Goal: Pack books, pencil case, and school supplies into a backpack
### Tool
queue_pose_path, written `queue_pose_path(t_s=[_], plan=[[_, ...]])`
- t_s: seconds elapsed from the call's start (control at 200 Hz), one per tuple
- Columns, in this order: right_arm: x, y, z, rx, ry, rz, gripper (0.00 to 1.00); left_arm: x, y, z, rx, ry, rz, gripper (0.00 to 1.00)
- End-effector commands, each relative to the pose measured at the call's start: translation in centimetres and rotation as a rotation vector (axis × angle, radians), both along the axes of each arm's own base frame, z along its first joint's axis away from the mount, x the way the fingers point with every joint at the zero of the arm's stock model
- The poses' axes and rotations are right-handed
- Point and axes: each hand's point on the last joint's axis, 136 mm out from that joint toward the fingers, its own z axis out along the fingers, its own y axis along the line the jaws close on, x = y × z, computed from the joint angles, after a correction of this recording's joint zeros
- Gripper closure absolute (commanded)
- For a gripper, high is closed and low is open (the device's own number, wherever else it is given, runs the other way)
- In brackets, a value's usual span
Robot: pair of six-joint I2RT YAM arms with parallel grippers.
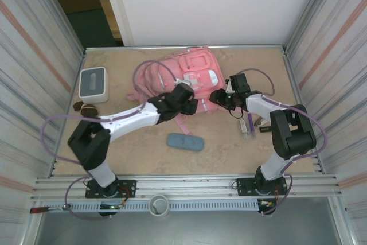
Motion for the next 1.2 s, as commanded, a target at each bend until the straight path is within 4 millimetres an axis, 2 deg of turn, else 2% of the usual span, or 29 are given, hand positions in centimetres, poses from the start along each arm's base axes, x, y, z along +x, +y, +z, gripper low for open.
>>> queue_pose_path(t_s=[0.0,0.14,0.361,0.756,0.872,0.982,1.192], plan=[[-1.2,1.2,-0.9,0.103,0.04,0.037,0.53,0.3,1.8,-1.0,0.243,-0.008,0.08,0.11],[-1.9,1.7,-1.2,0.154,0.056,0.06,0.54,0.5,1.4,-2.0,0.347,-0.003,0.12,0.11],[-2.2,1.7,-1.5,0.184,0.059,0.066,0.55,1.2,1.2,-2.5,0.375,-0.009,0.151,0.15],[-2.6,1.5,-1.4,0.183,0.048,0.066,0.55,2.6,0.9,-3.7,0.401,0.005,0.156,0.38],[-2.7,1.4,-1.4,0.177,0.047,0.067,0.55,2.4,1.0,-4.0,0.404,0.012,0.155,0.42],[-2.8,1.3,-1.3,0.17,0.044,0.064,0.56,1.9,1.9,-4.2,0.419,0.016,0.17,0.47],[-2.7,1.3,-1.3,0.171,0.042,0.064,0.55,1.6,2.1,-3.7,0.401,0.014,0.171,0.56]])
